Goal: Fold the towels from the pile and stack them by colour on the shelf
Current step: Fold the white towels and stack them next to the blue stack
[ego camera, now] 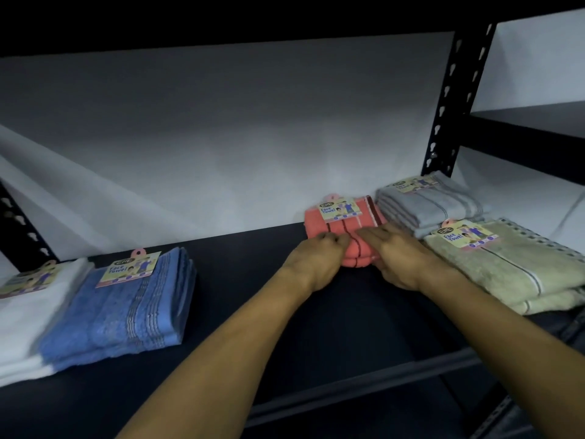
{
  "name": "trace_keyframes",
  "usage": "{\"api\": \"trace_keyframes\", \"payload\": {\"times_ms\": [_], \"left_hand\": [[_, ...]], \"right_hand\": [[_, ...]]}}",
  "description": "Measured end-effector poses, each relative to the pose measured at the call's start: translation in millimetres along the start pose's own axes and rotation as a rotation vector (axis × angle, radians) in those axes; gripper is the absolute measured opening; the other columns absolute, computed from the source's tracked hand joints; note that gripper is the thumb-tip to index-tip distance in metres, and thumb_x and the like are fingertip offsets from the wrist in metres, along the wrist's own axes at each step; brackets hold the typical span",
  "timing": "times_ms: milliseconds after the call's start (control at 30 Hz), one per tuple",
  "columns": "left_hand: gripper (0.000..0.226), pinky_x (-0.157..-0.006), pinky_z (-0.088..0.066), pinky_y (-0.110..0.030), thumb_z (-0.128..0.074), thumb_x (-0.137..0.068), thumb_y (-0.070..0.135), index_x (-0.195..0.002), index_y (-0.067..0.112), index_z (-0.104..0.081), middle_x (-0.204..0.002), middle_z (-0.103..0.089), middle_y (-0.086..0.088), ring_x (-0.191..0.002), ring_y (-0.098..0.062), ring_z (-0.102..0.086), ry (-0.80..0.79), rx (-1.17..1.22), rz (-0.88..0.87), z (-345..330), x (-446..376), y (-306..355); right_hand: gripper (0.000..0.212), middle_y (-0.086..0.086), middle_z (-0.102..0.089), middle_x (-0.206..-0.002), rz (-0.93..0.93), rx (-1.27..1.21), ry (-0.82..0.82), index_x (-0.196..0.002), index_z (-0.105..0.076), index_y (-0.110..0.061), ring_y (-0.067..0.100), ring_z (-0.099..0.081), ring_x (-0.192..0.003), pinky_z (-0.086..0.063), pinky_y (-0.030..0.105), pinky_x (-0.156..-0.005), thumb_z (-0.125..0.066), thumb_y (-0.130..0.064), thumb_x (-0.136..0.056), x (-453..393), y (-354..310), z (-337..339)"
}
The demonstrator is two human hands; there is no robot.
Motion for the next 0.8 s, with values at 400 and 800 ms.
{"api": "trace_keyframes", "payload": {"times_ms": [400,800], "left_hand": [[0.044,-0.09,-0.05,-0.038,-0.048,-0.092,0.0,-0.133,0.01,-0.041,-0.14,-0.042,-0.008,-0.127,-0.021,-0.041,0.087,0.08,0.173,-3.0,126.8,-25.4],[0.076,-0.12,-0.023,-0.045,-0.074,-0.08,0.019,-0.147,0.005,-0.04,-0.154,-0.037,-0.016,-0.146,-0.029,-0.03,0.258,-0.135,0.243,-8.1,193.8,-33.9]], "right_hand": [[0.077,0.006,-0.065,-0.118,0.176,-0.11,0.266,-0.127,-0.058,-0.006,0.025,-0.061,-0.097,-0.056,0.038,-0.082,-0.086,-0.001,-0.055,37.1,-110.9,11.3],[0.073,-0.016,-0.034,-0.151,0.148,-0.714,0.103,-0.147,-0.035,-0.028,-0.002,-0.024,-0.14,-0.023,0.025,-0.116,-0.067,-0.044,-0.084,42.2,-137.7,19.1]]}}
Point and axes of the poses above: each hand's wrist, its own x-axis away from the middle knuckle, its own z-axis out of the back of the hand, y = z × x, the point moved 5 cm from there along -x, towards the middle knuckle
